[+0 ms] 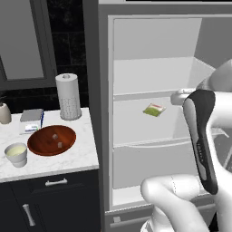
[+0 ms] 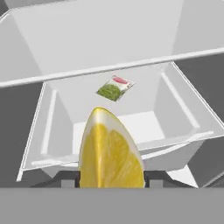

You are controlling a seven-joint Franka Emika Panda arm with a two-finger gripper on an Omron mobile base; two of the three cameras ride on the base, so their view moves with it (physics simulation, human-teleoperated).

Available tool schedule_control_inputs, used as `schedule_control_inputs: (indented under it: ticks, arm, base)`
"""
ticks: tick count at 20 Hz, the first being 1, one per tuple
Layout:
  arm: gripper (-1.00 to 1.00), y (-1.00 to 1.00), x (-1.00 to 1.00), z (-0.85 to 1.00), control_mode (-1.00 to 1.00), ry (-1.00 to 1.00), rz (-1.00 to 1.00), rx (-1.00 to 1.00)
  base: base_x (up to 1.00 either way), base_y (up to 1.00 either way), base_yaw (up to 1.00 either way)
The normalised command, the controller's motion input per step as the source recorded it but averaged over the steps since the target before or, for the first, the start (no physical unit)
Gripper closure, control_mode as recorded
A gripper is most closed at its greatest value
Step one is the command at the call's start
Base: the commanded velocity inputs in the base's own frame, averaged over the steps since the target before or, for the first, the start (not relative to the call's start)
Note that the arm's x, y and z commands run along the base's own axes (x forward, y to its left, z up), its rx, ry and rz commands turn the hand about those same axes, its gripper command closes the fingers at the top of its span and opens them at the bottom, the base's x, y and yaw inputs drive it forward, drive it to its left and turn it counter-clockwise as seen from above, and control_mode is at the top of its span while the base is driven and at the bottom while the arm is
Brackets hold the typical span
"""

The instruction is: Grab a lemon wedge from the fridge and one ice cube from the ice bowl, and put them in the glass of lemonade.

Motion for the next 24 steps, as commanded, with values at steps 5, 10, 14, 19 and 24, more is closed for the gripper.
schedule_control_inputs:
  ticks: [5,10,14,19,24]
  arm:
    - [1.00,0.00,0.00,0.00,1.00,0.00,0.00,0.00]
    - [1.00,0.00,0.00,0.00,1.00,0.00,0.00,0.00]
    - [1.00,0.00,0.00,0.00,1.00,0.00,0.00,0.00]
    - [1.00,0.00,0.00,0.00,1.00,0.00,0.00,0.00]
    - [1.00,0.00,0.00,0.00,1.00,0.00,0.00,0.00]
  base:
    - [-1.00,0.20,0.08]
    - [-1.00,0.53,0.07]
    - [-0.54,1.00,0.05]
    - [-0.05,1.00,0.00]
    - [0.25,1.00,-0.09]
